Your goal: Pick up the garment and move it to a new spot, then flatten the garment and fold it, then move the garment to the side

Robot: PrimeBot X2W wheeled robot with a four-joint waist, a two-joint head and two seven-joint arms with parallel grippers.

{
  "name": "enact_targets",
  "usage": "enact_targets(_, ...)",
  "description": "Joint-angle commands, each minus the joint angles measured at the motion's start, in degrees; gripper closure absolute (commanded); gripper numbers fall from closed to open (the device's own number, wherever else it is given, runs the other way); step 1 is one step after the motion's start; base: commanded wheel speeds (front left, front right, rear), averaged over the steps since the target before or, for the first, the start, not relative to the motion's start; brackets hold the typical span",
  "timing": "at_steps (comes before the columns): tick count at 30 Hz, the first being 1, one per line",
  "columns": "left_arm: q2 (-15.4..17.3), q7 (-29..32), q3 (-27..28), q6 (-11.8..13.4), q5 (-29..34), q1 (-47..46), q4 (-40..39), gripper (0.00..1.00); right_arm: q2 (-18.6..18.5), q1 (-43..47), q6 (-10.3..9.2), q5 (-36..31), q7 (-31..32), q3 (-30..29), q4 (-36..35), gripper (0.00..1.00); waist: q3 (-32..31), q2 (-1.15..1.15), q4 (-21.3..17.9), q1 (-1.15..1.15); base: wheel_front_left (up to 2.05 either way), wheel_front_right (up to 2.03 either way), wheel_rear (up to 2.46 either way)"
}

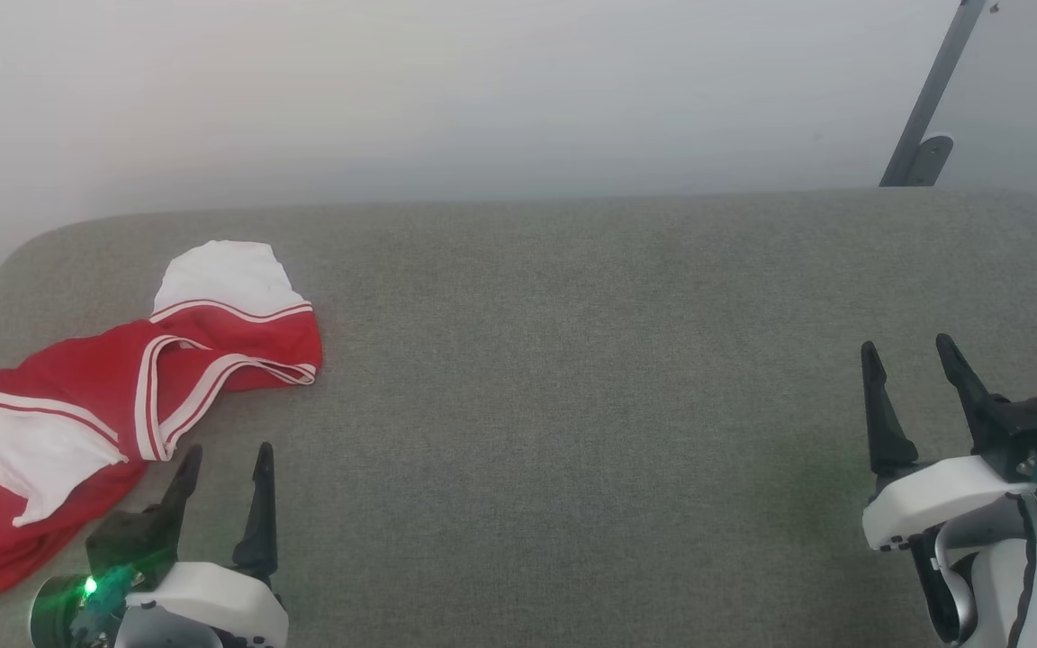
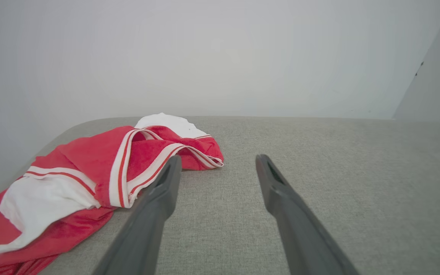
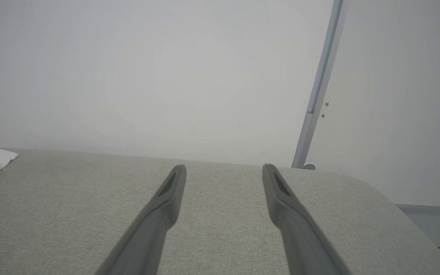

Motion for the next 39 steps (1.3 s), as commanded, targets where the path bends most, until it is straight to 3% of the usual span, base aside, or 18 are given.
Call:
enact_targets(1, -0.01, -0.52, 0.36, -0.24, 1.41, -0.44, 0.09, 0.00, 0.15, -0.28, 0.02, -1.15, -0.51, -0.14, -0.23, 0.00, 0.06, 0.00, 0.01, 0.00, 0.00, 0.00, 0.00)
enact_targets(11, -0.57, -1.23, 0.57, -0.70, 3.59, -1.72, 1.24, 0.00, 0.51, 0.60, 0.02, -2.33, -1.31, -0.72, -0.62, 0.00, 0.85, 0.00, 2.72, 0.00, 0.00, 0.00, 0.00)
enact_targets(29, -3.45, -1.23, 3.02, 0.27, 2.52, -2.06, 0.85, 0.00, -1.02, -2.49, 0.01, -0.98, -1.30, 7.05, 0.65, 0.00, 4.56, 0.00, 24.24, 0.00, 0.00, 0.00, 0.00)
enact_targets(36, -3.84, -1.23, 3.43, 1.66, 1.67, -0.28, -0.46, 0.00, -0.44, -2.71, 0.01, -0.12, -1.25, 11.48, 1.68, 0.00, 3.79, 0.00, 29.53, 0.00, 0.00, 0.00, 0.00)
enact_targets(39, -3.91, -1.23, 3.86, 2.79, -0.06, 1.02, -2.02, 0.00, -0.04, -4.06, 0.01, 0.58, -1.25, 14.67, 2.52, 0.00, 3.95, 0.00, 29.90, 0.00, 0.00, 0.00, 0.00)
